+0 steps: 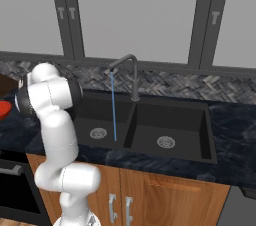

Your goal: Rinse each bowl for a few seconds and place them down in the sink or on the counter.

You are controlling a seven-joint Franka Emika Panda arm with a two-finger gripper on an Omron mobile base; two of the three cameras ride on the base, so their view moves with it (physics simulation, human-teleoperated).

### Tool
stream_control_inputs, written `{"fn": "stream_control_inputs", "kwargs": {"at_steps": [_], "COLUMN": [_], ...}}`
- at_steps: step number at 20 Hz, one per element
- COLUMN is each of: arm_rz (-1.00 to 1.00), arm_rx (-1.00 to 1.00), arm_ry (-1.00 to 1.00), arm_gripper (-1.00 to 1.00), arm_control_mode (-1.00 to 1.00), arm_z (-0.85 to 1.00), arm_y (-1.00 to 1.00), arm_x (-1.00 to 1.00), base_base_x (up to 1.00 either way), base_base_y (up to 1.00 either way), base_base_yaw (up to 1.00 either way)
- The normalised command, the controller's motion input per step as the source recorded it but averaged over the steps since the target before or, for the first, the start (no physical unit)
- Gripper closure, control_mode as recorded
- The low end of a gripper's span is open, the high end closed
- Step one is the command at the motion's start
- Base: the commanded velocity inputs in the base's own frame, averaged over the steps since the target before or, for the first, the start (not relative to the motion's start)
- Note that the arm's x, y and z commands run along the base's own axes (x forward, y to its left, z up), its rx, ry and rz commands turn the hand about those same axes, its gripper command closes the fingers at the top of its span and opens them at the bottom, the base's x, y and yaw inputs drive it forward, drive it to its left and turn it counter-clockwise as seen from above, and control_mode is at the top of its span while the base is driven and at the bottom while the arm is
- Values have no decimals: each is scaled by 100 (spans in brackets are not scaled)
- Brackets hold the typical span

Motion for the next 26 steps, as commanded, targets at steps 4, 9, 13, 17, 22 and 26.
{"fn": "stream_control_inputs", "kwargs": {"at_steps": [4,9,13,17,22,26], "arm_rz": [-1,-2,-3,-4,-4,-3], "arm_rx": [2,2,0,0,0,1], "arm_ry": [0,0,0,0,0,0], "arm_gripper": [-100,-100,-100,-100,-100,-100], "arm_control_mode": [-100,-100,-100,-100,-100,-100], "arm_z": [-19,-19,-14,-15,-22,-26], "arm_y": [7,13,22,21,18,20], "arm_x": [21,17,18,24,22,18], "base_base_x": [0,0,0,0,0,0], "base_base_y": [0,0,0,0,0,0], "base_base_yaw": [0,0,0,0,0,0]}}
